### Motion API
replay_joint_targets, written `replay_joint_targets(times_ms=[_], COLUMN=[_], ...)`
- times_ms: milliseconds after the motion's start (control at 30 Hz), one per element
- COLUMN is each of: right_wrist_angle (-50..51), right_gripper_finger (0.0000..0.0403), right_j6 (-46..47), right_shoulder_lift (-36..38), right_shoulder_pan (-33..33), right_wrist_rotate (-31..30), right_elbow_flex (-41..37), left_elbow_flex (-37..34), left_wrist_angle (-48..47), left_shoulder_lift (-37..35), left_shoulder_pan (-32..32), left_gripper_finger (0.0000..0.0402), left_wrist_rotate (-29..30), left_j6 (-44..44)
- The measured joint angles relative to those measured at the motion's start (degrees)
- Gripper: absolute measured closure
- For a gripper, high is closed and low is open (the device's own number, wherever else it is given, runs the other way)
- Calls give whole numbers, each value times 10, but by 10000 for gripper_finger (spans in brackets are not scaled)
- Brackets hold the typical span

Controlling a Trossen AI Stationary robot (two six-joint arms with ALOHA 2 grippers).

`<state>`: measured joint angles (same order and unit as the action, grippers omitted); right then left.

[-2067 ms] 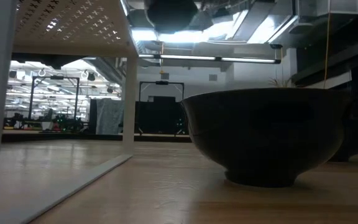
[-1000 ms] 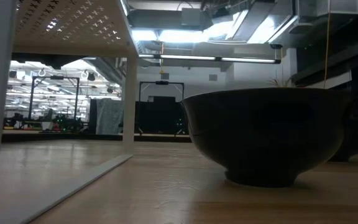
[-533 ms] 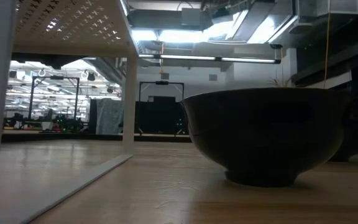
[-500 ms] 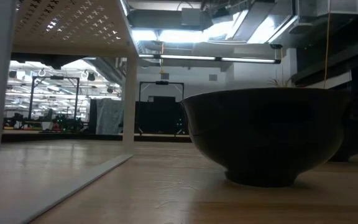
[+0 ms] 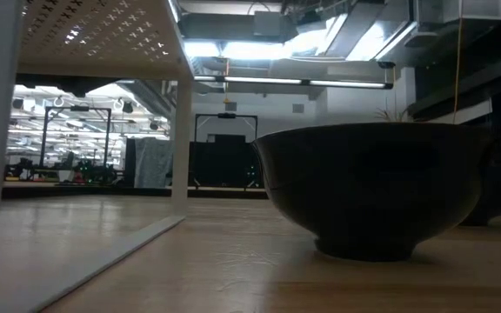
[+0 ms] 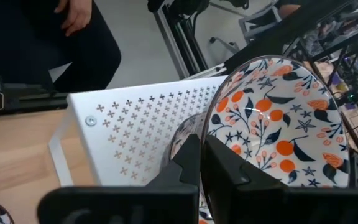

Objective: Pick & Place Mini bowls
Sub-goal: Stack the orange patterned bowl on the orange patterned bowl on the shelf

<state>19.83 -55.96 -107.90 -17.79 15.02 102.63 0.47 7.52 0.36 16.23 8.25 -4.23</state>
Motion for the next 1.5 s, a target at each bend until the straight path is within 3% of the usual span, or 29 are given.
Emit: replay_joint_targets(times_ms=[333,667,1500], right_wrist_angle=[-8,-7,-28], right_gripper_finger=[370,387,369], right_j6=[19,33,32], right_shoulder_lift=[-2,-2,-31], right_shoulder_pan=[2,16,16], right_wrist_rotate=[1,1,-4], right_elbow_flex=[0,0,0], left_elbow_flex=[0,0,0], left_wrist_angle=[-1,-1,-4], left_shoulder_lift=[0,0,1], left_shoulder_pan=[0,0,0], left_gripper_finger=[375,371,366], left_wrist_rotate=[0,0,0], left_j6=[0,0,0])
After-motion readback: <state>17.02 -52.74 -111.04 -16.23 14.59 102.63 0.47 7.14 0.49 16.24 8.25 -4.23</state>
